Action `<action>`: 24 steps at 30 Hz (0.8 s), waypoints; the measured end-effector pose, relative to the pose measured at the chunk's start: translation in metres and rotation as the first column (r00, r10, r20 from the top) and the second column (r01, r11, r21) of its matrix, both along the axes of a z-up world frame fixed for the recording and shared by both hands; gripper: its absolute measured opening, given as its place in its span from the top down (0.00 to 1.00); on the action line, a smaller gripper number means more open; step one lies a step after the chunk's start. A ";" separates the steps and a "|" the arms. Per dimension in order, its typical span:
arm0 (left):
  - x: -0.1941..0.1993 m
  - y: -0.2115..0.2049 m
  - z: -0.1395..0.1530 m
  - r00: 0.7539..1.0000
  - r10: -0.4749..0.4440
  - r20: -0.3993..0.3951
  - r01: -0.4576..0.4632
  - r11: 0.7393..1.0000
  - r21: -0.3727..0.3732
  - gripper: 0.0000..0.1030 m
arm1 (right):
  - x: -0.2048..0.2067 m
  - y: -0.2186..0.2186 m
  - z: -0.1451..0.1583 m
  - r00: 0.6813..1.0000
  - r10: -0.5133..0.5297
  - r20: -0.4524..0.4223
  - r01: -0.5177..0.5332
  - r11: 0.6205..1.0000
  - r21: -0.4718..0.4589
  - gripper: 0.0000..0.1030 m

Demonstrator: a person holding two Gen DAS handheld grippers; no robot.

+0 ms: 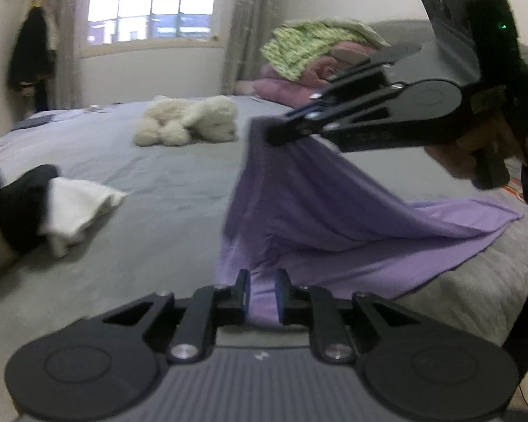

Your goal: Fold clothes

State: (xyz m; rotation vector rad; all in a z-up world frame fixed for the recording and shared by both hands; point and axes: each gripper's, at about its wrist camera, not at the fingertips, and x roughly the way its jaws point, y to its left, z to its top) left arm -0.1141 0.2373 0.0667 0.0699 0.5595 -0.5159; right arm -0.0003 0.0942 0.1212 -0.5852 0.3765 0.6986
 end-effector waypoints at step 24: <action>0.062 -0.027 -0.016 0.996 0.084 -0.019 -0.082 0.994 0.076 0.53 | -0.006 -0.011 -0.013 0.994 -0.057 -0.091 0.076 0.972 0.223 0.94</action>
